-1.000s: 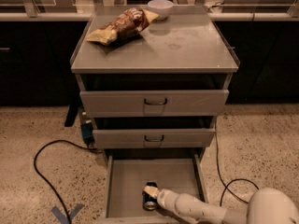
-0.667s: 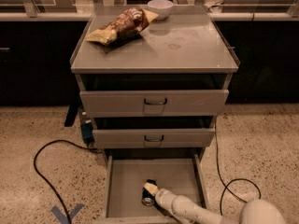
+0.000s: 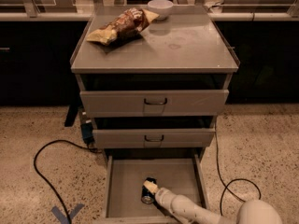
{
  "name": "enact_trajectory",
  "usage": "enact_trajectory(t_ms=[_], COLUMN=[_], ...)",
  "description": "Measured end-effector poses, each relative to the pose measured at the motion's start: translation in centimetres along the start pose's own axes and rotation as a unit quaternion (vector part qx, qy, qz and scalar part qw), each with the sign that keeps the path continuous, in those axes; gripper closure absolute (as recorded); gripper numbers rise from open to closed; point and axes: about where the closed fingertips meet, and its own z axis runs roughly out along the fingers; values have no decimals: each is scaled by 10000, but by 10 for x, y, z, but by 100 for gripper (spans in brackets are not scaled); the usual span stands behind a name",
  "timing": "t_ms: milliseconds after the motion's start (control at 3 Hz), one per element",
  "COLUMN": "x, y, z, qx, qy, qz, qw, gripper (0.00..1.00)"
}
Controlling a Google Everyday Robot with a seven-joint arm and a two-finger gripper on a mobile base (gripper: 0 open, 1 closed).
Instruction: Place pepsi can into bottom drawer
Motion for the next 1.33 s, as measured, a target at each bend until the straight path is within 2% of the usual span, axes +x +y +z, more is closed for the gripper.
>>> enact_trajectory(t_ms=[333, 1333], x=[0, 0], y=[0, 0], z=[0, 0], qx=[0, 0], qy=[0, 0], qz=[0, 0], qw=[10000, 10000], gripper=[82, 12])
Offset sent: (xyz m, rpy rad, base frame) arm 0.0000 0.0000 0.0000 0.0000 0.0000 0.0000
